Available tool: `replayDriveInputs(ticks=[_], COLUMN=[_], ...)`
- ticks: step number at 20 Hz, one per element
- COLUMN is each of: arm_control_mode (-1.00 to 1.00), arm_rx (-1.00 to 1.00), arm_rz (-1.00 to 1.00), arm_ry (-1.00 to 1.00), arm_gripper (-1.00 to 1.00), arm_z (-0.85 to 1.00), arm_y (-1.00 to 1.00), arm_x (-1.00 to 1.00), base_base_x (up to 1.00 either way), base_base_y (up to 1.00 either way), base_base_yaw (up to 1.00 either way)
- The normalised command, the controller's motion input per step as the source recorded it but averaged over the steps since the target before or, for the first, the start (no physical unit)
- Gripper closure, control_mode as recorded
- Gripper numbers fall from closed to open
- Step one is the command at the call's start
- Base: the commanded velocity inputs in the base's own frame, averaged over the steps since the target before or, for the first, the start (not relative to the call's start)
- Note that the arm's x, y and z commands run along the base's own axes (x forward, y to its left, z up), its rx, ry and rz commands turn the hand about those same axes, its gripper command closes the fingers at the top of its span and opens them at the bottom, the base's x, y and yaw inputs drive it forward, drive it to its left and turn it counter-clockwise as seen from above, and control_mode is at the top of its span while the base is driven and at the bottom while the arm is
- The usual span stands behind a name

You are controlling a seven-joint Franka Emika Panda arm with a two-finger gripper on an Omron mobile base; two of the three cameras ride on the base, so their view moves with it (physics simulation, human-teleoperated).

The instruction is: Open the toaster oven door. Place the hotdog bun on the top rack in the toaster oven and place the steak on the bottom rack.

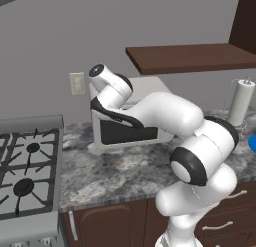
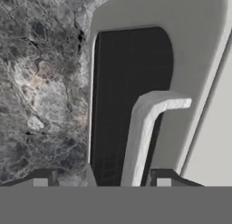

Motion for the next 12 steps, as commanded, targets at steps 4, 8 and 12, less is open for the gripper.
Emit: replayDriveInputs(ticks=[4, 8, 12], arm_control_mode=[-1.00, -1.00, -1.00], arm_rx=[0.00, 0.00, 0.01], arm_rz=[-0.10, -0.07, -0.05], arm_ry=[0.01, 0.00, 0.04], arm_gripper=[-1.00, -1.00, -1.00], arm_z=[-0.44, -0.41, -0.48], arm_y=[-0.07, -0.12, -0.18], arm_x=[-0.03, 0.01, -0.01], base_base_x=[0.00, 0.00, 0.00], base_base_y=[0.00, 0.00, 0.00], base_base_yaw=[0.00, 0.00, 0.00])
